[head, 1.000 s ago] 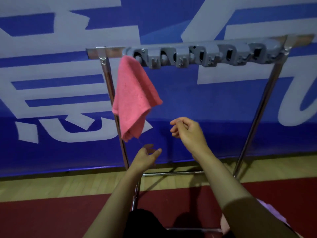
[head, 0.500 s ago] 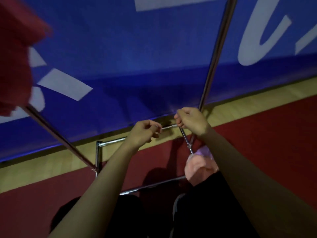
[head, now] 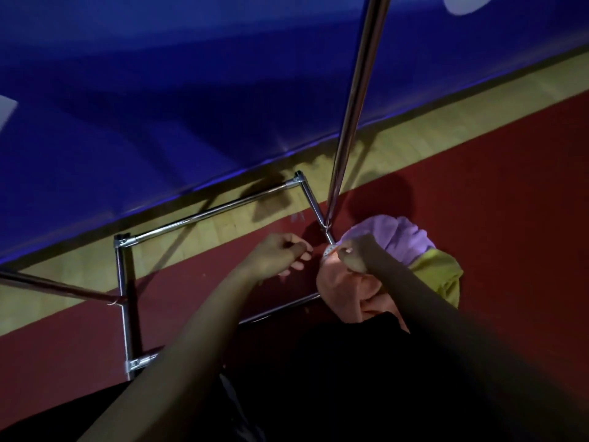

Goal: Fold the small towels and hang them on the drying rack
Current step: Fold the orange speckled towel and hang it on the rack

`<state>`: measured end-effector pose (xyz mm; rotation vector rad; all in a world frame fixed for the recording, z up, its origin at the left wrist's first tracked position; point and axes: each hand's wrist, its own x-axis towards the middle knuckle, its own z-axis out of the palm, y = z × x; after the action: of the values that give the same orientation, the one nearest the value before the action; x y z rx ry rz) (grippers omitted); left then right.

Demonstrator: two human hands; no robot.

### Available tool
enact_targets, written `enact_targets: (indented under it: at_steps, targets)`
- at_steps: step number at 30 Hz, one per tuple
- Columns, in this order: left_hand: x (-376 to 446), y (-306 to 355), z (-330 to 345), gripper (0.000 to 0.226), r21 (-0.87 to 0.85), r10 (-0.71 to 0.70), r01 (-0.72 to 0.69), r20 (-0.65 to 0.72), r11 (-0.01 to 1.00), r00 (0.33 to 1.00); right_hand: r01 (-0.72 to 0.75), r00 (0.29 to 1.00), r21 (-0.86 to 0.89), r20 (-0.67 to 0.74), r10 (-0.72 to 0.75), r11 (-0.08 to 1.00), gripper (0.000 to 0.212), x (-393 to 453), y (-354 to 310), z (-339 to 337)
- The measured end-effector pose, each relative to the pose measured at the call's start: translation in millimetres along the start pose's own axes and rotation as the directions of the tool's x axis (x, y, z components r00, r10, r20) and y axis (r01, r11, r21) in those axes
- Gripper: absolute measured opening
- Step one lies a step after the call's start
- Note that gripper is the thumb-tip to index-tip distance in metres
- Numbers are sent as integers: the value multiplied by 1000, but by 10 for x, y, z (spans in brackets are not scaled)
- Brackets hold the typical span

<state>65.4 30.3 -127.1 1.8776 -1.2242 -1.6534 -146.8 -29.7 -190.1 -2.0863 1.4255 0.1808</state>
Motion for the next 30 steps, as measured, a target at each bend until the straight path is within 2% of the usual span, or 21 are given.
enact_targets:
  at_steps: [1,2,3,4,5,6,8,10,11,12,15,16,19,22,24,26,28,30]
  targets:
    - [39,-46,17,17,0,-14,14,17,1000,1000,15,999,60,51,-19,998,35,106,216,219]
    - [71,-81,33,18,0,-27,27,28,1000,999,36,999,101,-20,-34,994,19,219,462,435]
    - [99,-118,40,19,3,-41,41,36,999,999,-83,996,171,27,79,982,30,269,583,587]
    - [116,-140,46,20,5,-47,47,42,999,998,-257,966,193,86,245,947,56,296,676,687]
    - [126,-154,51,20,1,-51,51,44,999,998,-370,926,160,141,350,915,72,373,753,814]
    - [144,-175,56,20,-5,-50,51,45,999,998,-451,886,193,213,411,872,77,338,667,790]
    - [180,-215,66,20,-6,-35,36,44,999,998,-476,873,237,241,423,847,65,289,396,640]
    - [194,-254,68,19,-3,-23,23,44,1000,999,-475,868,147,242,435,868,26,227,193,549]
    - [194,-264,68,20,1,-18,18,45,1000,999,-453,872,104,257,416,885,17,211,153,551]
    - [192,-270,69,20,7,-15,15,45,1000,999,-444,870,70,271,411,893,26,230,158,596]
    - [135,-238,81,21,17,-29,28,64,999,998,-464,859,60,276,432,884,19,125,115,607]
    - [104,-211,82,21,19,-39,38,77,999,996,-462,857,60,289,427,885,31,114,134,609]
    - [-32,-83,55,22,43,-69,64,122,997,990,-465,867,243,319,382,851,38,-2,78,411]
    - [-195,64,-14,21,31,-53,50,112,998,992,-477,878,617,361,314,626,32,-108,-143,107]
    - [-343,167,-85,15,29,-22,19,85,999,996,-428,901,723,393,186,542,20,-203,-421,-205]
    - [-517,250,-185,14,61,24,-29,86,998,996,-369,920,796,386,68,479,25,-370,-776,-614]
    - [-754,318,-313,28,168,97,-119,132,979,987,-253,941,852,327,-88,459,28,-654,-1163,-1079]
    - [-1023,379,-451,51,270,141,-187,181,944,973,-112,946,902,225,-232,417,26,-964,-1517,-1515]
